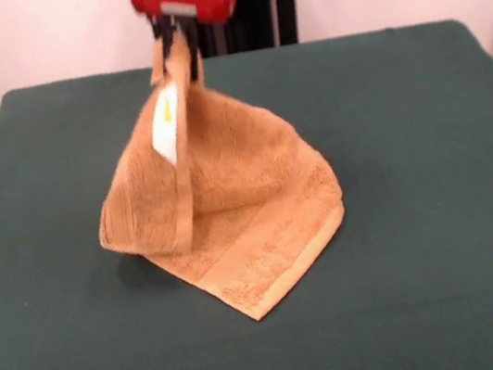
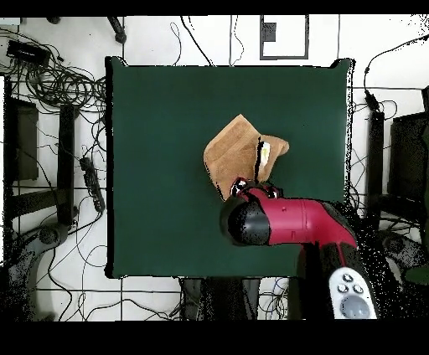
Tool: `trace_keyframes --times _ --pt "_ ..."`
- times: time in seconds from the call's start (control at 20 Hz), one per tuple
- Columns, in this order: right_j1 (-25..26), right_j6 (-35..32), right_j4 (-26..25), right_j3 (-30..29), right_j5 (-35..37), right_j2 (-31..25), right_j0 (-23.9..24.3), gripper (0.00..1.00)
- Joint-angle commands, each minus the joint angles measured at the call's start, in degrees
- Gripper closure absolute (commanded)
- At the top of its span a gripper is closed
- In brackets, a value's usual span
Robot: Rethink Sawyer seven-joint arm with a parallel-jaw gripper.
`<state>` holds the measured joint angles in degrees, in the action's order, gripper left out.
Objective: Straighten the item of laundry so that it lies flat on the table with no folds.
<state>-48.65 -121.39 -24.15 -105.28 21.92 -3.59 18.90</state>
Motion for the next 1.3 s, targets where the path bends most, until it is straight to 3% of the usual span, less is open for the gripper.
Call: trace_keyframes --times 0.05,0.6,0.8,1.3 --pt "-13.2 -0.8 11.7 -9.7 12.1 -8.3 -0.1 1.00" --pt "-17.3 -8.6 16.0 -2.9 24.2 -2.3 -10.2 1.00" --pt "-15.5 -11.4 16.8 1.5 27.0 -1.8 -13.3 1.00" --pt "-7.6 -23.8 18.6 9.4 25.6 2.0 -24.5 1.00"
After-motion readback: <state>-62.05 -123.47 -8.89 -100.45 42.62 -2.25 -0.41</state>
